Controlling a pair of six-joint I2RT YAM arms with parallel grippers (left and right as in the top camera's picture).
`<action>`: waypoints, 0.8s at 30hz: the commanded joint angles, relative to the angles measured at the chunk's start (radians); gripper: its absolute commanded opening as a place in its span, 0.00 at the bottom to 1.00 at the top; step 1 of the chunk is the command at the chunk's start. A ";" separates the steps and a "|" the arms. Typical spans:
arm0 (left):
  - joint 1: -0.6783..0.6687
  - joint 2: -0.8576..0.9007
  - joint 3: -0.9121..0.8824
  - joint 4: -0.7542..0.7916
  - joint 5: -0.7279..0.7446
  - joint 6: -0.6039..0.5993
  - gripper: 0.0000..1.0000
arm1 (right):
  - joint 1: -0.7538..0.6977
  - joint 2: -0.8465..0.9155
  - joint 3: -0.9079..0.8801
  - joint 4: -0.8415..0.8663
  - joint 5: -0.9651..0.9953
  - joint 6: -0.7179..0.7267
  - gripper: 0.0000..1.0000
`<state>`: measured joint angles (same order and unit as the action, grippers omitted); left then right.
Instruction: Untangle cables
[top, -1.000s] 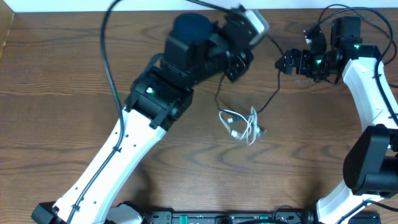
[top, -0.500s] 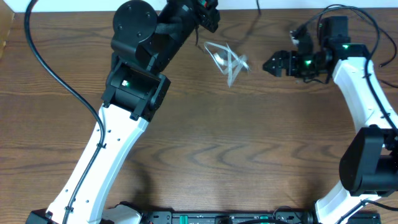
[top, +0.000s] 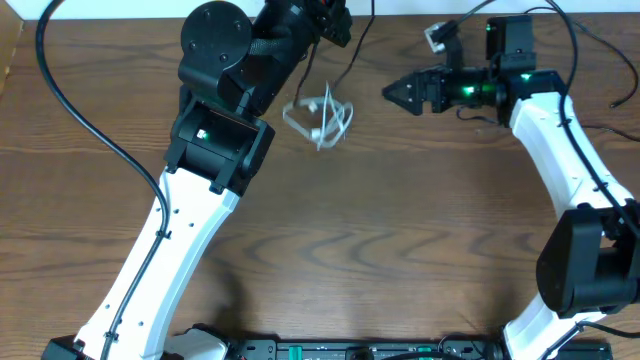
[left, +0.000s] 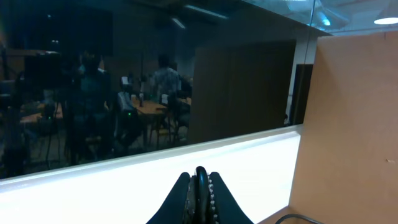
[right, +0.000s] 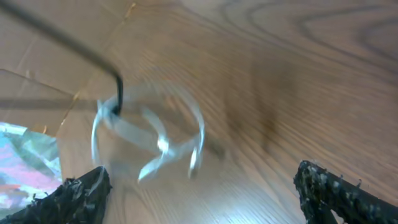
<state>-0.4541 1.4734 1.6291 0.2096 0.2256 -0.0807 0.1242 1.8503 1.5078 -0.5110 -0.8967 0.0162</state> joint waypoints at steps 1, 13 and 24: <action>0.002 -0.023 0.005 0.010 -0.018 -0.011 0.08 | 0.057 0.009 -0.005 0.020 0.000 0.039 0.91; 0.002 -0.023 0.005 0.010 -0.037 -0.011 0.08 | 0.219 0.048 -0.016 0.025 0.008 -0.040 0.64; 0.002 -0.032 0.005 0.079 -0.095 -0.011 0.08 | 0.210 0.168 -0.017 0.023 0.102 0.007 0.49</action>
<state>-0.4541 1.4734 1.6291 0.2676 0.1814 -0.0826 0.3424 2.0064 1.4963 -0.4862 -0.8494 -0.0044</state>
